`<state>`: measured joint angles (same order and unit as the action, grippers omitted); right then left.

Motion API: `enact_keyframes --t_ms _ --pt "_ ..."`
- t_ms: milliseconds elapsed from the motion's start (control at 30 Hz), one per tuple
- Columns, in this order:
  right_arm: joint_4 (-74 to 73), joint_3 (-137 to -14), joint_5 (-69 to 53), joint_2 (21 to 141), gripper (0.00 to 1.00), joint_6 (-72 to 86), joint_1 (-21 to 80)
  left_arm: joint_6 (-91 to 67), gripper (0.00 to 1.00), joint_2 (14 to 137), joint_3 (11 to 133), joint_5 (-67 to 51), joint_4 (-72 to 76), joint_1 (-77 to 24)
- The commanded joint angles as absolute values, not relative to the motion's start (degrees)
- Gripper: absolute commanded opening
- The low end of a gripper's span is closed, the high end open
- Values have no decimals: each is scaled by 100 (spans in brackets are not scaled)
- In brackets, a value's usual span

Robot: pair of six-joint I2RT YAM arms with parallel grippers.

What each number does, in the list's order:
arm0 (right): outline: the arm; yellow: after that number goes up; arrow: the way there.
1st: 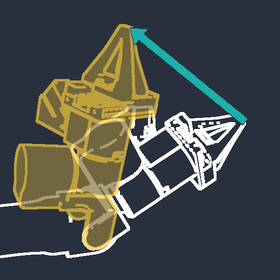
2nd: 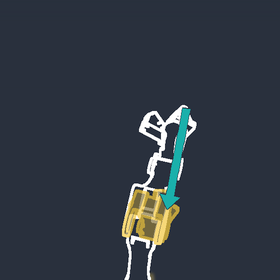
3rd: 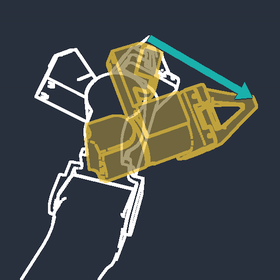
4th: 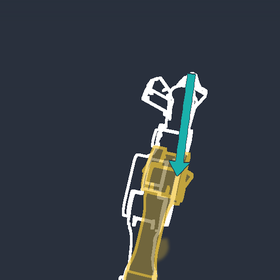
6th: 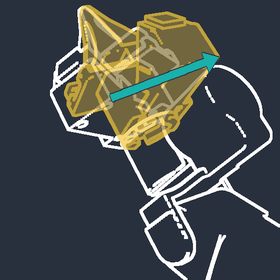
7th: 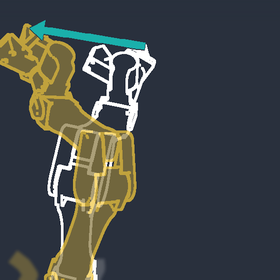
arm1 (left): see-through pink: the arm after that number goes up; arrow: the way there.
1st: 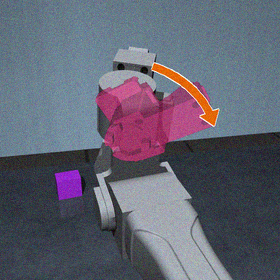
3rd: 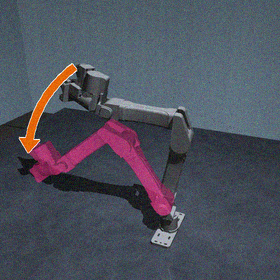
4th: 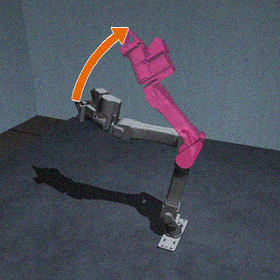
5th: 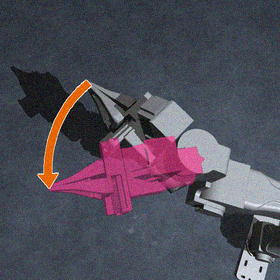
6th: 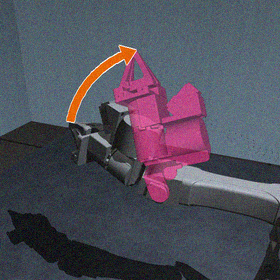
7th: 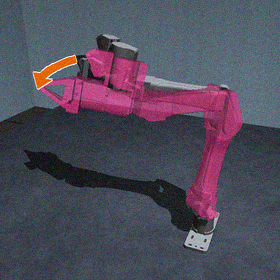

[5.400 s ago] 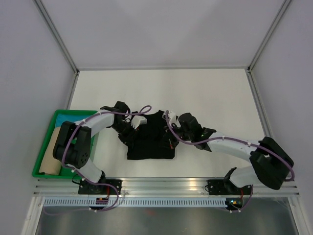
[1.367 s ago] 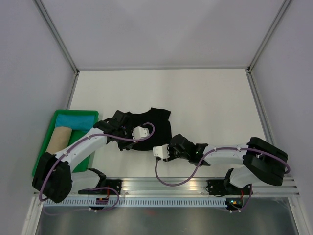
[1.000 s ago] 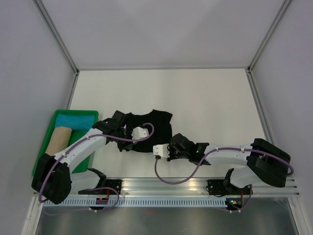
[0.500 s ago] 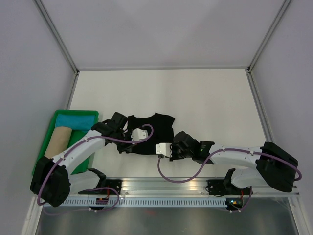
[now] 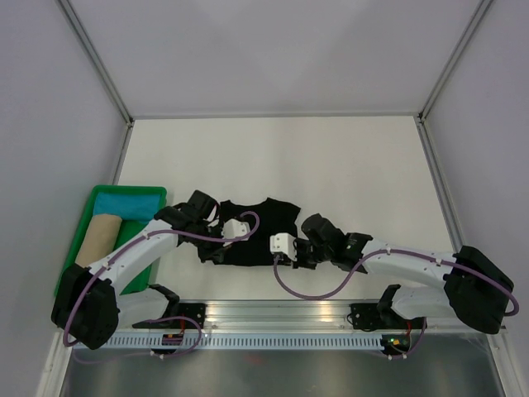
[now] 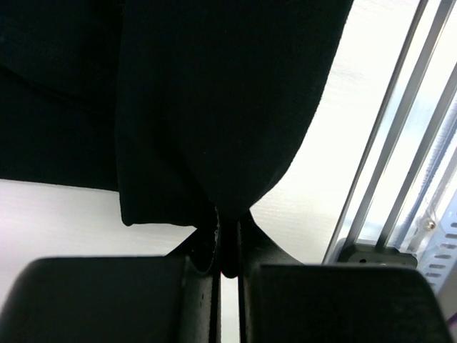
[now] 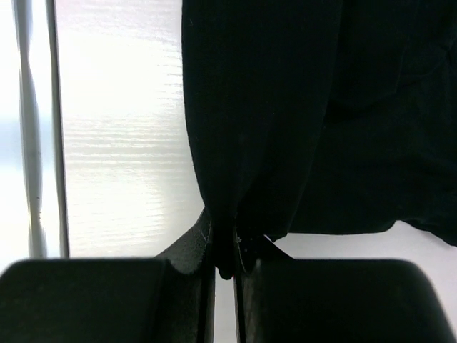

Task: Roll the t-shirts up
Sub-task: Roll the tshirt

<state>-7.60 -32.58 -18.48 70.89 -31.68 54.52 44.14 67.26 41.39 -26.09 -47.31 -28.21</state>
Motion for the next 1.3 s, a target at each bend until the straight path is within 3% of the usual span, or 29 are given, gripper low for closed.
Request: enact_keyframes --t_ms 0,367,533,567,600,700,833,900,1033,1067,1133,1167,1267 --pt "-914 -3533 -2739 7031 0 -2822 5177 4491 2 6820 4403 -2733 -5097 -2777" --pt "-2618 -4367 -4198 7531 0 -3515 4528 5246 2 6996 4570 -3304 -6214 -2620" --pt "-2812 -4868 -5087 8296 0 -3445 3869 5396 9 7689 4912 -3533 -6003 -2154" --pt "-2786 -4913 -5202 8410 0 -3332 3632 5388 13 7795 5070 -3629 -5986 -2005" --pt "-2690 -4948 -5290 8637 0 -3235 3525 5353 26 7987 5150 -3665 -5951 -1917" --pt "-2689 -5159 -5502 9069 0 -3138 3314 5405 48 8103 5326 -3954 -5950 -1522" --pt "-2795 -5343 -5502 9325 0 -3094 3243 5476 58 7894 5178 -4183 -5950 -1310" --pt "-2751 -5353 -5484 9369 0 -3033 3217 5449 75 7779 5081 -4385 -5915 -1310" --pt "-2681 -5317 -5449 9334 0 -2980 3182 4801 78 7655 4695 -4509 -4832 -1327" --pt "-2681 -5317 -5441 9334 0 -2962 3182 4381 77 7760 4650 -4352 -4573 -1327" --pt "-2672 -5344 -5414 9378 0 -2892 3182 4246 62 7909 4658 -4385 -4342 -1327" --pt "-2646 -5344 -5353 9395 0 -2813 3182 4167 34 8041 4728 -4516 -4368 -1327" --pt "-2488 -5300 -4751 9256 0 -1981 3251 4340 3 7963 4702 -4640 -4700 -1327"
